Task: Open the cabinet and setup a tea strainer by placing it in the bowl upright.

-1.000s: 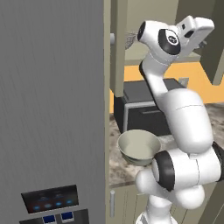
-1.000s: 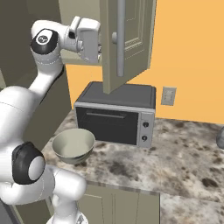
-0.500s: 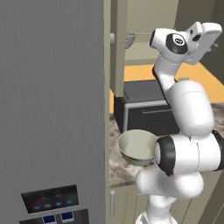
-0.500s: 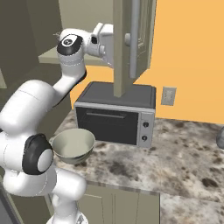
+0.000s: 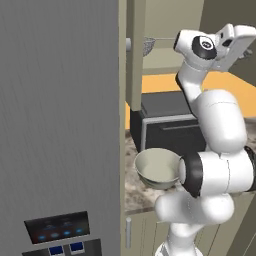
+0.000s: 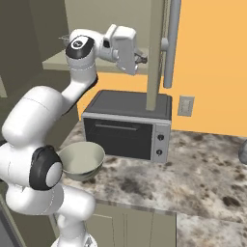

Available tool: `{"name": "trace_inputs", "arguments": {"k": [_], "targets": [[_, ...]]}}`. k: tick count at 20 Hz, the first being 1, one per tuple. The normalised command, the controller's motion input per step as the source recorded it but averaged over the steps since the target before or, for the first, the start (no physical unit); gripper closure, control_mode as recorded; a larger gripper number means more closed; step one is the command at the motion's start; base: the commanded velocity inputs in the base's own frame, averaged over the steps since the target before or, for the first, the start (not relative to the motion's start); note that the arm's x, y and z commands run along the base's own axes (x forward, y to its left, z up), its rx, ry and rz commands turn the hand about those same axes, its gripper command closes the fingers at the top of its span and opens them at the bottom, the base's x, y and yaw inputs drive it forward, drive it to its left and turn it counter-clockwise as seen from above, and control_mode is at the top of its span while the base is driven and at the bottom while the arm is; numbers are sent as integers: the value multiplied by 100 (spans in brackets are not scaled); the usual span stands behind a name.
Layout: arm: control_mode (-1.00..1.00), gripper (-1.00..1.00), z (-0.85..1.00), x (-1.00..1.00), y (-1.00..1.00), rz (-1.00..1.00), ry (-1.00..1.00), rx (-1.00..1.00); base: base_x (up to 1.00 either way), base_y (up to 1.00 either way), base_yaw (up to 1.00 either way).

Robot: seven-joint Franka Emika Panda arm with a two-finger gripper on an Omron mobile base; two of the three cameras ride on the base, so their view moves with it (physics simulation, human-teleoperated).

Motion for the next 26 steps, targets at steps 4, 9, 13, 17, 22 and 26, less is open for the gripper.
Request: {"name": "trace_inputs", "arguments": {"k": [4,9,13,17,22,26], "targets": [[-100,100,-16,0,75,24,-8,9,0,0,0],[-100,100,-2,1,5,54,-1,29,0,0,0],[-100,100,0,22,2,71,0,28,0,0,0],[-100,100,-6,34,16,72,0,14,0,0,0],[-100,100,0,40,2,57,0,20,0,0,0],[-100,100,0,53,19,59,-5,11,0,0,0]]}}
